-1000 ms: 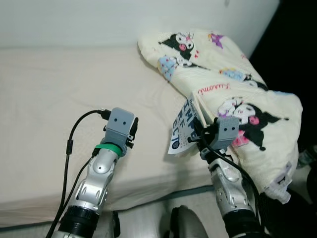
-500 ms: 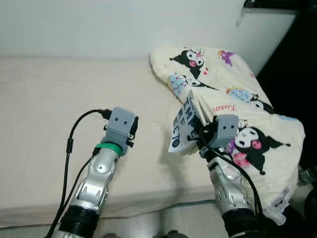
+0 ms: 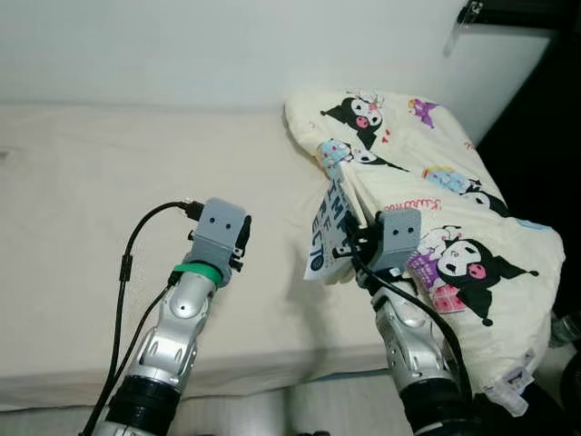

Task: Clean up the room

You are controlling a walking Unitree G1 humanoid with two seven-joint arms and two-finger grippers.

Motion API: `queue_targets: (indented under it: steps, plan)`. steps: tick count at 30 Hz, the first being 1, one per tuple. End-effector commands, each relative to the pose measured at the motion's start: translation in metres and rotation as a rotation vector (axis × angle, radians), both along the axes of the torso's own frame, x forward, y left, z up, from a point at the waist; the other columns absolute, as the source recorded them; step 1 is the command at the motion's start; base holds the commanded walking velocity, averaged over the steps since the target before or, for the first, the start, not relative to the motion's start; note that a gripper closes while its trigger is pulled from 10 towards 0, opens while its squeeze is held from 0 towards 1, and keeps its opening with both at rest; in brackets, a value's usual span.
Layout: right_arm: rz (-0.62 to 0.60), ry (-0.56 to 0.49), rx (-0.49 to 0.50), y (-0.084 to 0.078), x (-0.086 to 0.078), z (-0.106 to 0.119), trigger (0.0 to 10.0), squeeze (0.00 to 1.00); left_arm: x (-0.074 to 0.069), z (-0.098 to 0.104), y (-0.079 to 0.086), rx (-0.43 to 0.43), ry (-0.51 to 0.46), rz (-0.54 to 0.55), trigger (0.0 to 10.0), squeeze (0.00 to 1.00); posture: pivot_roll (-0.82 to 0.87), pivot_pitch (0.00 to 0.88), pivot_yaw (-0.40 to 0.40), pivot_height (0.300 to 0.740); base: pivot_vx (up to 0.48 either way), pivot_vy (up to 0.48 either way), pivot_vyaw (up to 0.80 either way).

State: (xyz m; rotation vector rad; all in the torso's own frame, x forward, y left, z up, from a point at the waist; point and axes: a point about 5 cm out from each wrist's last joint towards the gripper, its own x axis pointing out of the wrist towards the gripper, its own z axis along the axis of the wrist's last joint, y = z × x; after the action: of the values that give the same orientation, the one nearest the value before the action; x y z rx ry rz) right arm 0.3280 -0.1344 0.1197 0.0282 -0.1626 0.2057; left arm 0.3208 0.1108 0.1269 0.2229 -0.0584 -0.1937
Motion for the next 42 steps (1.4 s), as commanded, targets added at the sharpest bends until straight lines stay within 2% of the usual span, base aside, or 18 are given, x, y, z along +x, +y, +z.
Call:
queue_targets:
  steps: [1,25,42]
  plan:
    - [-0.016,-0.016,0.003,-0.0035,0.0014,0.0025,10.0,0.00,-0.0017,-0.0030,-0.0013,0.011,0.005,-0.006,10.0,0.00,0.03,0.011,-0.007,0.740,-0.349,0.000,0.00]
    - [-0.004,-0.029,-0.042,0.0000,0.0017,0.0035,10.0,0.00,-0.0015,-0.0026,0.0000,0.011,0.004,-0.004,10.0,0.00,0.03,0.012,-0.005,0.740,-0.401,0.000,0.00]
    - [0.008,-0.024,-0.020,0.0002,0.0030,0.0036,10.0,0.00,-0.0013,-0.0045,0.0013,0.016,0.021,-0.015,10.0,0.00,0.03,0.011,-0.001,0.740,-0.043,0.000,0.79]
